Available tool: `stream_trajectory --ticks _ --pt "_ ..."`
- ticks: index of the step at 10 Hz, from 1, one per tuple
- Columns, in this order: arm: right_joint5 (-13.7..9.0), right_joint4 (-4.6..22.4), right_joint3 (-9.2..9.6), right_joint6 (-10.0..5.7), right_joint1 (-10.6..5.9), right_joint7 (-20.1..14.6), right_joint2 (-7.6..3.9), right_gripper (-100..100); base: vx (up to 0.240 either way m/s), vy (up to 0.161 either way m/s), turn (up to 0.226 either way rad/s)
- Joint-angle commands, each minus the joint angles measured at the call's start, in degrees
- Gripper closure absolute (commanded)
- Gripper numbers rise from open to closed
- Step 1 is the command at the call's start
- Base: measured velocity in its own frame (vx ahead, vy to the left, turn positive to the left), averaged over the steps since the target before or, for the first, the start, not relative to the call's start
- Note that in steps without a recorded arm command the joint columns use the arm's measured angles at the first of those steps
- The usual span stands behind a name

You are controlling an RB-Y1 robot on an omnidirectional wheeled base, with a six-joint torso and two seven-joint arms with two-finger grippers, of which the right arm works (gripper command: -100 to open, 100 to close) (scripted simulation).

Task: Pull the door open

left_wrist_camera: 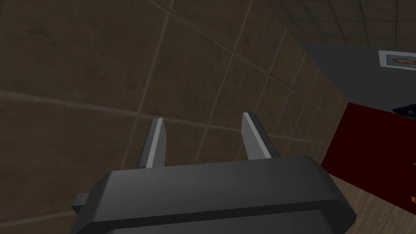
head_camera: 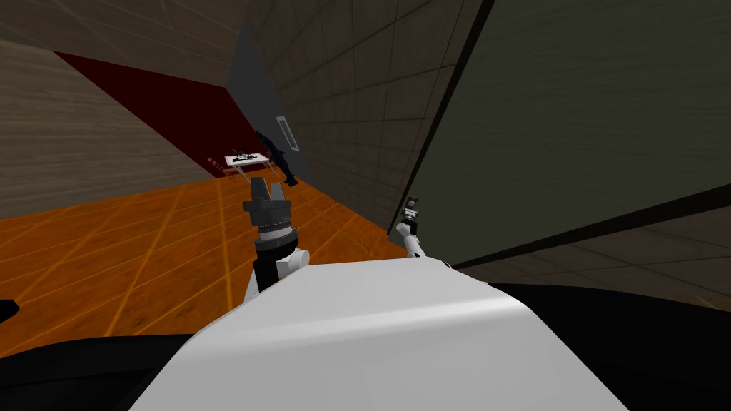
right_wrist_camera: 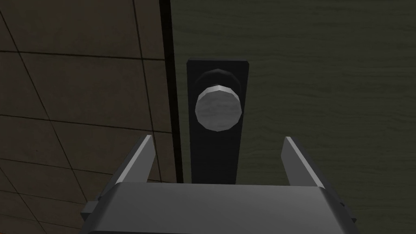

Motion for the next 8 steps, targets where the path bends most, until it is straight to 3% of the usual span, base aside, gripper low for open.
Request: stream_trajectory --ticks 1,6,7,8 --pt "-0.3 -0.2 0.1 0.65 1.11 -2.1 -2.25 -100 0.139 -0.001 0.075" --pt "-1.1 0.0 0.35 2.02 3.74 -7.2 -7.73 -100 0.147 -0.02 0.073" --pt "-0.9 0.2 0.54 1.51 3.54 -6.8 -7.11 -100 0.063 -0.016 0.016" --pt "-0.9 0.2 0.54 1.51 3.54 -6.8 -7.11 100 -0.009 0.001 -0.021"
